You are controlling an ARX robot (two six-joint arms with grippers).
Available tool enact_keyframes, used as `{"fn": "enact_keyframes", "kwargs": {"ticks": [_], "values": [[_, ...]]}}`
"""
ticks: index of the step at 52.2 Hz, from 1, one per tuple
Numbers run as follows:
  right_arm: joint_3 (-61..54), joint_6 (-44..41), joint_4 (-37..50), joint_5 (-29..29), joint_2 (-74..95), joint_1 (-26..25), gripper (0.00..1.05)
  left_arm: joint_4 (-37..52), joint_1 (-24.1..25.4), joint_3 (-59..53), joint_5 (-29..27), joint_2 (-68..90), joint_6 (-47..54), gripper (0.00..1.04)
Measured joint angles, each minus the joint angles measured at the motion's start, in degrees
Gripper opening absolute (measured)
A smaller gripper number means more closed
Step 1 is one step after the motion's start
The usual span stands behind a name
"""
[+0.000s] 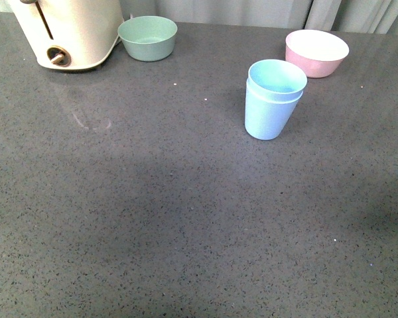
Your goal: Stack blue cups with both arms
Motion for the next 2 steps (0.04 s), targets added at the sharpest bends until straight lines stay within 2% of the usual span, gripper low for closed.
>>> {"fn": "enact_keyframes", "kwargs": {"ticks": [2], "values": [[0.00, 0.00, 0.00, 0.00, 0.00, 0.00, 0.96, 0.00, 0.00, 0.00, 0.00, 0.00, 0.00, 0.96]]}}
